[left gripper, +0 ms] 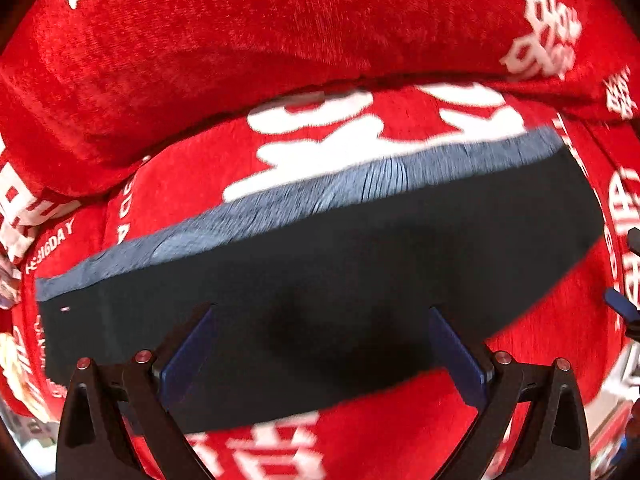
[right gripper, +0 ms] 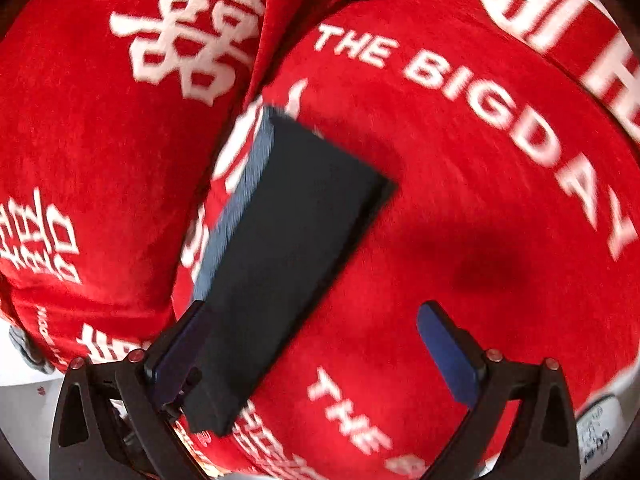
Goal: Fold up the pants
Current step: 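Grasp the trouser leg end with the right gripper and lift it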
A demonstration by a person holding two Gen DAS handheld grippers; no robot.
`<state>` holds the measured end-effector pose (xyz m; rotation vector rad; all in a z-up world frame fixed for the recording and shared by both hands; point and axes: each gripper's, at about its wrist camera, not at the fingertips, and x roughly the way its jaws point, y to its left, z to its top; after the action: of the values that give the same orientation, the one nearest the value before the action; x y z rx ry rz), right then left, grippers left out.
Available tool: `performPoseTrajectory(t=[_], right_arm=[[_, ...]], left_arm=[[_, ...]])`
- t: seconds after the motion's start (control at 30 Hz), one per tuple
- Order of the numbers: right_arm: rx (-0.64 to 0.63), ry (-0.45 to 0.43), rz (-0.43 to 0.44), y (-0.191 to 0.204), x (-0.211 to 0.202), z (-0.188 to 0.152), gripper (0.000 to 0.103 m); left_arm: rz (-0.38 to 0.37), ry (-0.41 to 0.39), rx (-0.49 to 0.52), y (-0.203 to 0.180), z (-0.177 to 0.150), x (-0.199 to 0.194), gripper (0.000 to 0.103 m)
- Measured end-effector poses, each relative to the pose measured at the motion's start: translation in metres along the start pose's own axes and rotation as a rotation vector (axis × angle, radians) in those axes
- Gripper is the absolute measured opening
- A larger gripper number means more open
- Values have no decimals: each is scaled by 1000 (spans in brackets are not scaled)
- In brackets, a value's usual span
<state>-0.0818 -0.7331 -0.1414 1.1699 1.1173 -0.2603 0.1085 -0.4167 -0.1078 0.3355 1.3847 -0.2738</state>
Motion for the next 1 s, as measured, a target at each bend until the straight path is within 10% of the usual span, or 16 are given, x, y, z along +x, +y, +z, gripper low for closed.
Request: performPoseTrajectory(t=[0.07, 0.2, 0.5, 0.63, 1.0], right_arm=[[-6, -23, 18, -4, 8, 16, 96], [23, 11, -1, -13, 33, 38, 15], [53, 12, 26, -32, 30, 36, 19], [39, 21, 72, -29, 22, 28, 64], [20, 6, 198, -34, 40, 16, 64]], left_arm=[[6, -14, -21, -5, 5, 14, 103], [14, 9, -62, -8, 6, 39, 103], [-16, 33, -109, -3, -4, 58, 103], [6, 35, -86, -7, -4, 53, 103], [-25, -4, -92, -24, -11, 59, 103]])
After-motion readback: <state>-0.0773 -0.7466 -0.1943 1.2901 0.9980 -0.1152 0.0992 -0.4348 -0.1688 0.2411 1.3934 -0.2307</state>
